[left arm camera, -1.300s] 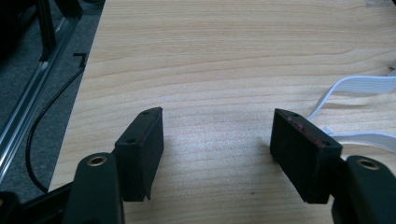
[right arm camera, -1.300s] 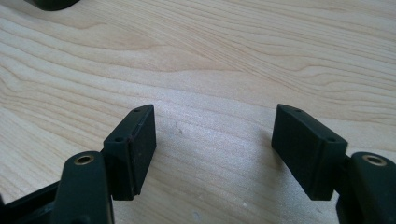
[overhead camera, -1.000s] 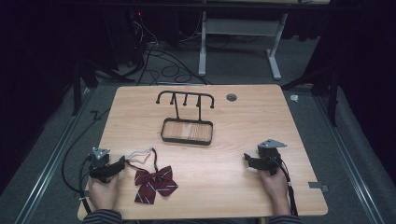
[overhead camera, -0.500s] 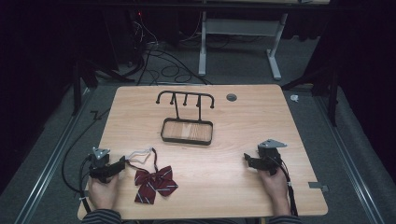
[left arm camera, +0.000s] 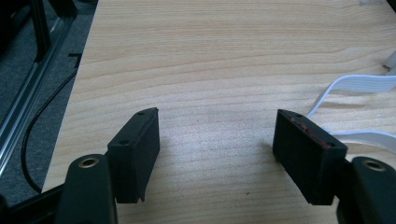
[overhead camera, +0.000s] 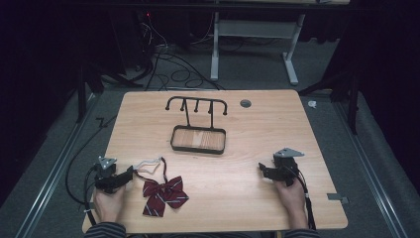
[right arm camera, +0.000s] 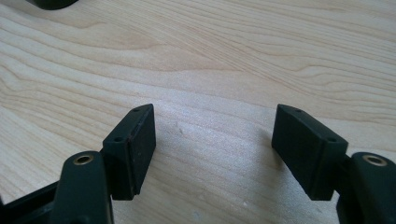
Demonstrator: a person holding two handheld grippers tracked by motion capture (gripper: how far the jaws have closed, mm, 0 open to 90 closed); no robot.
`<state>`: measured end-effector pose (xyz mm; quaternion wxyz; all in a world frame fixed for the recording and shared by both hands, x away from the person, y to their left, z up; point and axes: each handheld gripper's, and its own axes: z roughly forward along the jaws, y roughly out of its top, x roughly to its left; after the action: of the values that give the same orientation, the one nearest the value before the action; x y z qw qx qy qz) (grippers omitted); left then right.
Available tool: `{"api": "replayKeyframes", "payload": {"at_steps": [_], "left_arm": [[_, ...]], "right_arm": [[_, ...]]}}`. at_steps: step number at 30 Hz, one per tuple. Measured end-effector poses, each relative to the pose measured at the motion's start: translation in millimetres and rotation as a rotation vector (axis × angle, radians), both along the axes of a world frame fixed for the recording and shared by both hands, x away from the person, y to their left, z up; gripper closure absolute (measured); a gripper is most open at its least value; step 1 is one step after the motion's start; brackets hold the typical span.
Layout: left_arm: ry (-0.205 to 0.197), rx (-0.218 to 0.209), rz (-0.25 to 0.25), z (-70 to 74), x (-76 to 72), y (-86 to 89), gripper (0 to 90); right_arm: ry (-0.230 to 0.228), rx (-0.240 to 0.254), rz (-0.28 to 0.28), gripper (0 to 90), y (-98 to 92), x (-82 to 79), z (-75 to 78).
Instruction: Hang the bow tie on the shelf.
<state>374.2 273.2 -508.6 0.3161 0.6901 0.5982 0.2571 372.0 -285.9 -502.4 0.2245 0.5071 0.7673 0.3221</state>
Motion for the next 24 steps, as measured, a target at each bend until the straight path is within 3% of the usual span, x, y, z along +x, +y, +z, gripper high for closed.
{"api": "replayKeyframes", "payload": {"at_steps": [10,15,24], "left_arm": [[0.008,-0.026,-0.017,1.8,-0.6,3.5,34.3],[-0.013,-0.069,-0.023,7.3,-4.7,7.3,34.9],[-0.042,-0.070,-0.046,23.5,-12.5,5.8,39.2]], "right_arm": [[0.000,0.003,0.000,32.0,0.0,0.0,0.0],[0.002,0.004,-0.001,32.0,-0.1,0.0,0.1],[0.002,0.004,-0.001,32.0,-0.1,0.0,0.1]]}}
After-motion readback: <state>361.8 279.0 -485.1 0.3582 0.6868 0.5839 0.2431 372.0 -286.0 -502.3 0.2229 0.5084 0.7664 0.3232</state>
